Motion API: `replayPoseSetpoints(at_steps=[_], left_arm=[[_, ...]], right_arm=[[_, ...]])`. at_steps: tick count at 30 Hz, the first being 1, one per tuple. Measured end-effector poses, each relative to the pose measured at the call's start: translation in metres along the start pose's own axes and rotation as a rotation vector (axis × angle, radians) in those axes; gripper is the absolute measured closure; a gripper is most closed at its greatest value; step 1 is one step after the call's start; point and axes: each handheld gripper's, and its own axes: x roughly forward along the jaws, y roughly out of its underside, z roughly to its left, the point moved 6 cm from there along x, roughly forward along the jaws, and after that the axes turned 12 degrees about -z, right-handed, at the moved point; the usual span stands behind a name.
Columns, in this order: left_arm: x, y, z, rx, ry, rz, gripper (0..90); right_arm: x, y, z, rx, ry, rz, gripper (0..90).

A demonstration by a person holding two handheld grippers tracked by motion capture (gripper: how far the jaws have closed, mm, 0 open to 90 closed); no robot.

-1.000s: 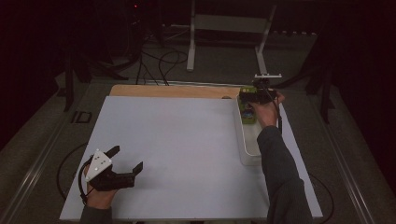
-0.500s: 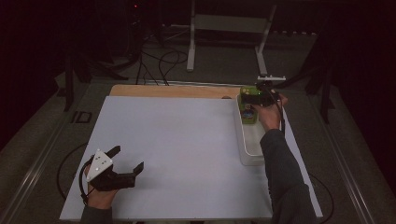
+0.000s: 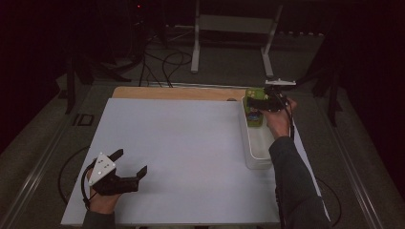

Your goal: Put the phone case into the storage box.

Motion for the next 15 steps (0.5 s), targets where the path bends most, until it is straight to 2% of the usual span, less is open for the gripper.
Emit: replayPoseSetpoints(at_steps=[5,15], left_arm=[[0.0,0.0,0.0,0.003,0.001,0.003,0.0],[0.001,0.001,-0.001,0.005,0.003,0.007,0.0]], right_arm=[[-0.004,0.001,0.001,0.0,-0.009,-0.004,8.0],[-0.021,0.003,0.012,-0.046,-0.034,-0.028,8.3]])
